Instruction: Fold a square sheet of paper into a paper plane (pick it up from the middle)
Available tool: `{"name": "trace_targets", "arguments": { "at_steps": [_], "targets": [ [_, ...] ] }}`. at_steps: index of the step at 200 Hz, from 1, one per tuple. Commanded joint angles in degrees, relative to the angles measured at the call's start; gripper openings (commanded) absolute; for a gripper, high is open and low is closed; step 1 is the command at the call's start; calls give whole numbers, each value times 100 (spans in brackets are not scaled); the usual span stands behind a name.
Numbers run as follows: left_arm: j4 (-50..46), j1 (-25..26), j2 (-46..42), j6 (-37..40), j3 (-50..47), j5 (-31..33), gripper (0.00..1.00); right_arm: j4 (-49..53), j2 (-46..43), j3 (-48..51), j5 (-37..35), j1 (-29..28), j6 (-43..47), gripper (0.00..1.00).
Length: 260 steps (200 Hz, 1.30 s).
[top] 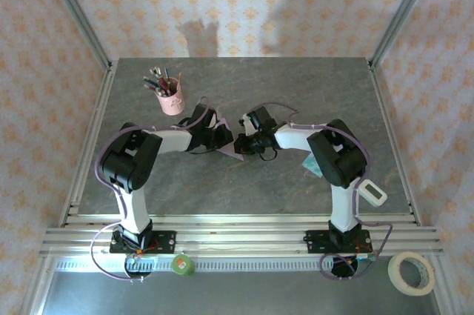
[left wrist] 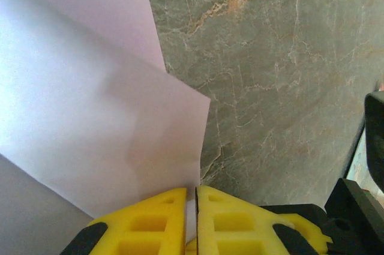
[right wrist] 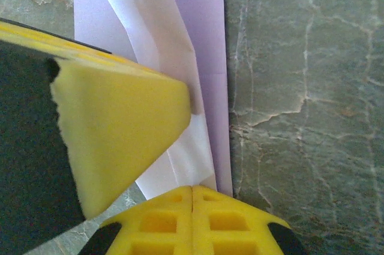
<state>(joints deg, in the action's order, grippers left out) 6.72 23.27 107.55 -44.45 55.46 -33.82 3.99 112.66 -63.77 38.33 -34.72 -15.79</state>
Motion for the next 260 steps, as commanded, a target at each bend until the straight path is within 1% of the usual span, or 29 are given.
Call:
{"name": "trace_targets", "arguments": {
  "at_steps": [1, 40, 67, 70, 84, 116, 157, 205, 244, 260],
  "targets": [
    [-66, -13, -35, 112, 118, 228, 14, 976, 298, 129, -694, -10, 116, 5],
    [-100, -160, 133, 88, 83, 452, 13, 1084, 358, 90, -763, -10, 86, 5],
    [-75, -337, 153, 34, 61, 586, 12, 1267, 420, 53, -965, -13, 85, 5],
    [-74, -356, 298, 33, 73, 588, 12, 1290, 429, 41, -984, -9, 92, 5],
    [-83, -465, 370, 24, 96, 630, 12, 1399, 467, 40, -1064, -9, 95, 5],
    [-165, -714, 480, 109, 241, 745, 12, 1543, 476, 140, -1199, 13, 152, 5],
    [-334, -949, 573, 312, 540, 1099, 12, 1632, 416, 311, -1283, 58, 225, 5],
    [-250, -1078, 592, 525, 751, 1291, 12, 1658, 417, 405, -1284, 66, 269, 5],
    [-282, -1162, 618, 704, 817, 1581, 13, 1634, 358, 505, -1316, 70, 276, 4],
    [-264, -1173, 641, 747, 821, 1578, 13, 1593, 340, 517, -1281, 68, 256, 5]
  ]
}}
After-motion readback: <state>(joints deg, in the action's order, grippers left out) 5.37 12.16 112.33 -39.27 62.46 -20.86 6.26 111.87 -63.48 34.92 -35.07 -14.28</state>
